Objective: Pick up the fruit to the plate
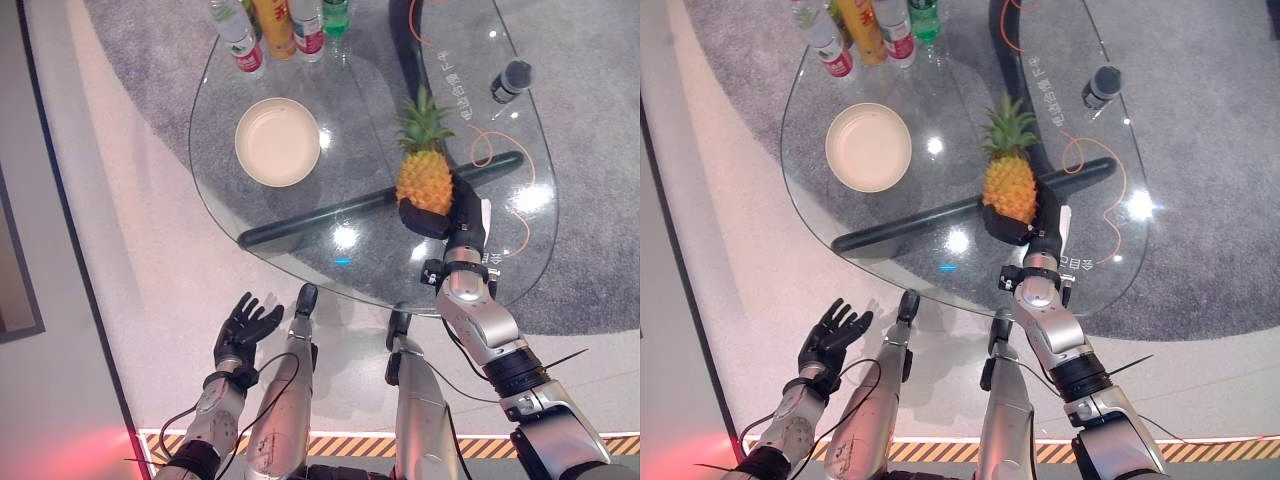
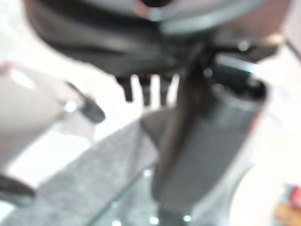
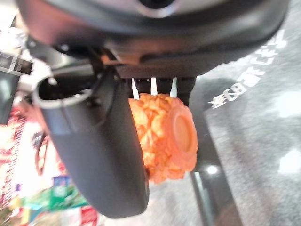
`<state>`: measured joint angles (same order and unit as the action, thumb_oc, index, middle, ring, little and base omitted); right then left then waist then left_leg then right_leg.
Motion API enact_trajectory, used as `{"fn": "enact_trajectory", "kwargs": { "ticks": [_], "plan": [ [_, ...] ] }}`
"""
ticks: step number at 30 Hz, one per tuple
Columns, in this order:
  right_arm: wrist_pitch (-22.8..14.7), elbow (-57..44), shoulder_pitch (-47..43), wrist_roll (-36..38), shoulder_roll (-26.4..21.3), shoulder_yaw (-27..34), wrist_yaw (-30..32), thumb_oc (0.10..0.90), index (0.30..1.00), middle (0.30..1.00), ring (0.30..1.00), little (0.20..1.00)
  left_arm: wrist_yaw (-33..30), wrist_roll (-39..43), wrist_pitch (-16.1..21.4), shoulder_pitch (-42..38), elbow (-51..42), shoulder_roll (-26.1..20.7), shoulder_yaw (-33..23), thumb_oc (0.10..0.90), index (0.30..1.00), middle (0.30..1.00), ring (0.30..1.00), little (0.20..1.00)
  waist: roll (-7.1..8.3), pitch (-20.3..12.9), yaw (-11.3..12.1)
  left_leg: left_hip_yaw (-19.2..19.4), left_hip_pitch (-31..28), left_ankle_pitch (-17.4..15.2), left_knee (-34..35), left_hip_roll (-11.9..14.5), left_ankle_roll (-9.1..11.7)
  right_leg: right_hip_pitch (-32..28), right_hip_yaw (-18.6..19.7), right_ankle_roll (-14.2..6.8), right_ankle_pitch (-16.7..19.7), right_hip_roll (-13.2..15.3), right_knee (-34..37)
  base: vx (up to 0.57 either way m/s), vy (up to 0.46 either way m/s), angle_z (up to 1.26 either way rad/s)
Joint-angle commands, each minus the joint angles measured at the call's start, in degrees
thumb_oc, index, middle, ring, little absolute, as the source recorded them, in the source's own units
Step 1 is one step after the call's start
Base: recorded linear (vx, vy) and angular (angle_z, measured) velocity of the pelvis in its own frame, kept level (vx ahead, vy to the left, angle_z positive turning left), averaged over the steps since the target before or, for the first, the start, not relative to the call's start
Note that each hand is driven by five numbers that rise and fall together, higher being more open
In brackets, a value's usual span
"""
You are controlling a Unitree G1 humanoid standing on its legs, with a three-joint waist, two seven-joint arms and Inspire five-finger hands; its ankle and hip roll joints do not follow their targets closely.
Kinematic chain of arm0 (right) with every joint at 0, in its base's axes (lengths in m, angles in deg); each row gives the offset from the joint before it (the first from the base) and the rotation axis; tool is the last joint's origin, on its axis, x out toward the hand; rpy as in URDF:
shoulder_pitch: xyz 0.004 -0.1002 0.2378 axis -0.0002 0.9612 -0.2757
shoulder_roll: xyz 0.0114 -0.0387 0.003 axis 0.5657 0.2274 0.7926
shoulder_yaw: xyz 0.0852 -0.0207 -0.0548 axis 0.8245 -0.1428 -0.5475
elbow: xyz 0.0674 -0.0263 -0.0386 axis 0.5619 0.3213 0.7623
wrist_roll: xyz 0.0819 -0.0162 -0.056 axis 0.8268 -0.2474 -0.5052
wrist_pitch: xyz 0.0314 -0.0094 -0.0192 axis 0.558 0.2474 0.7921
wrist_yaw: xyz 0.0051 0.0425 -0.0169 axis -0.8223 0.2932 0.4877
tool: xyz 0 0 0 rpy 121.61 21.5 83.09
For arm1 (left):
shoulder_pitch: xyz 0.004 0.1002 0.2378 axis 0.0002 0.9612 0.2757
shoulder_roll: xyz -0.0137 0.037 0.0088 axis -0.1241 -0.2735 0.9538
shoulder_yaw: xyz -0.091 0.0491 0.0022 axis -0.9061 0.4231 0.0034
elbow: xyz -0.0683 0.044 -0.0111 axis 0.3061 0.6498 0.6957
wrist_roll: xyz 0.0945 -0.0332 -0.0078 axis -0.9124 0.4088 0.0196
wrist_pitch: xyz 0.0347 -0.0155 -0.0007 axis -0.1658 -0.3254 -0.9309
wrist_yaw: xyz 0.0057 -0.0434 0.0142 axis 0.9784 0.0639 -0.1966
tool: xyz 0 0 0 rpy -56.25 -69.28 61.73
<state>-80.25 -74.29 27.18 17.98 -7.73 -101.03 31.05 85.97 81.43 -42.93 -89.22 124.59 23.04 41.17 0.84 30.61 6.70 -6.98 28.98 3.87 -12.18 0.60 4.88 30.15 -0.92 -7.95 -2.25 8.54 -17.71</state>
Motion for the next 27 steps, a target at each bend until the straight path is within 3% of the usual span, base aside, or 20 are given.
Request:
{"fn": "enact_trajectory", "kwargs": {
  "ticks": [1,3,13,27],
  "plan": [
    [-6.0,-13.8,-1.8,-4.4,-4.5,2.6,-5.6,0.1,0.3,0.3,0.3,0.2,5.1,4.1,2.0,2.5,-9.3,-1.4,-2.2,0.8,0.9,0.9,0.9,0.9,-0.07,-0.8,-0.6,2.4,-4.2,-5.9,-2.0,-6.7,-5.7,-5.5,-3.1,3.3,3.6,-5.2,6.2,0.0,-0.053,0.0],
    [-5.9,-15.5,-1.3,-4.8,-5.1,2.5,-9.0,0.1,0.3,0.3,0.3,0.2,9.1,7.0,0.7,2.9,-13.0,-1.7,-2.1,0.8,0.9,0.9,0.9,0.9,-0.4,-0.8,-0.6,2.4,-5.5,-5.9,-1.8,-6.6,-5.6,-7.0,-3.3,3.4,3.4,-5.2,6.5,0.0,-0.025,0.0],
    [-5.9,-20.3,0.0,-7.0,-7.4,0.1,-20.1,0.1,0.3,0.3,0.3,0.2,16.7,17.0,-6.7,2.8,-26.7,-3.5,-0.7,0.8,0.9,0.9,0.9,0.9,-0.9,-0.8,-0.5,2.4,-8.3,-5.8,-1.4,-6.7,-5.6,-10.5,-4.2,3.6,3.3,-5.0,7.4,0.0,-0.039,0.01],
    [-7.2,-20.8,-3.1,-7.8,-9.6,-6.6,-26.1,0.1,0.3,0.3,0.3,0.2,17.4,20.2,-12.5,-4.4,-40.2,-7.6,3.5,0.8,0.9,0.9,0.9,0.9,0.58,-0.8,-0.3,1.7,-7.8,-5.8,-1.9,-7.0,-6.1,-10.8,-3.7,2.6,4.1,-5.3,8.0,-0.01,-0.033,0.05]
  ]
}}
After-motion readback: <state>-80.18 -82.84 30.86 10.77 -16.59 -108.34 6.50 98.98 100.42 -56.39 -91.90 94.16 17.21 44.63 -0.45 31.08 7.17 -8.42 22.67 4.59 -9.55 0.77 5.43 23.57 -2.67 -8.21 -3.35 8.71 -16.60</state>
